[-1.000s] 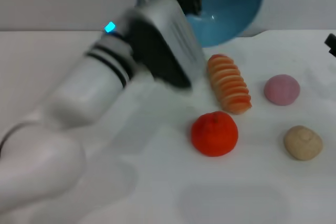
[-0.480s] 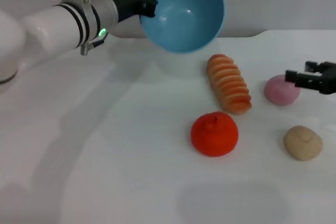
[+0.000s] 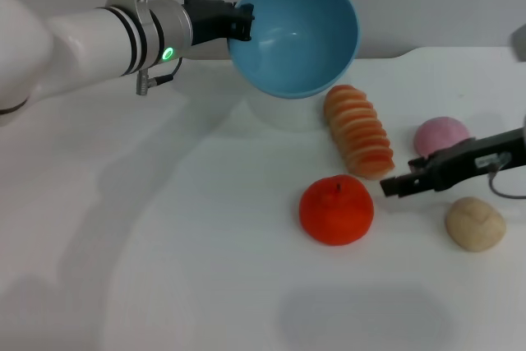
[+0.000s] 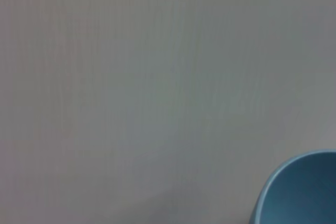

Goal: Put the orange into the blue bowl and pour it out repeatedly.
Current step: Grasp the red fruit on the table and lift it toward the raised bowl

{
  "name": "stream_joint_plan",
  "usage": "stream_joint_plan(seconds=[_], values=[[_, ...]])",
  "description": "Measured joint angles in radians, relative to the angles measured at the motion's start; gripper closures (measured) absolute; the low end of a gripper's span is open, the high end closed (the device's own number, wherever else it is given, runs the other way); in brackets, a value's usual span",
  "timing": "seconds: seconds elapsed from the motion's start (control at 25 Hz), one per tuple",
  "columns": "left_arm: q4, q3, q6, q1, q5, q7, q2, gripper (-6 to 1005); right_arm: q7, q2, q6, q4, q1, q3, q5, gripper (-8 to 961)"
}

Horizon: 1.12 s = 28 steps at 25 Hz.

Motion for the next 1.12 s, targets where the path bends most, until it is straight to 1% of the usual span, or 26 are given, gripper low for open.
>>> stream_joint_plan(seconds=[0.12, 0.2, 0.4, 0.52, 0.6, 0.72, 0.96, 1.12], values=[[0.000, 0.004, -0.003, 0.003, 0.010, -0.003, -0.004, 1000, 0.015, 0.005, 0.041, 0.067, 0.039, -0.036, -0.033, 199], [0.003, 0.006, -0.004, 0.010, 0.008, -0.003, -0.005, 1000, 0.012, 0.006, 0.058, 0.078, 0.039, -0.048, -0.022, 199], [0.002, 0.009, -0.005, 0.019, 0.009, -0.004, -0.006, 1000, -0.056, 0.008, 0.133, 0.122, 0.029, -0.134, 0.101, 198], [0.004, 0.021, -0.010, 0.023, 0.009, -0.004, -0.007, 1001, -0.096, 0.009, 0.161, 0.185, 0.036, -0.163, 0.182, 198], [0.007, 0.030, -0.013, 0.024, 0.008, -0.004, -0.008, 1001, -0.102, 0.008, 0.190, 0.236, 0.052, -0.175, 0.197, 198], [0.008, 0.034, -0.016, 0.025, 0.006, -0.004, -0.008, 1001, -0.101, 0.007, 0.205, 0.263, 0.060, -0.180, 0.198, 198], [0.008, 0.035, -0.016, 0.025, 0.005, -0.004, -0.008, 1001, -0.105, 0.006, 0.212, 0.264, 0.054, -0.180, 0.196, 198], [0.008, 0.035, -0.016, 0.028, 0.007, -0.004, -0.008, 1001, -0.120, 0.006, 0.217, 0.259, 0.051, -0.178, 0.199, 334]])
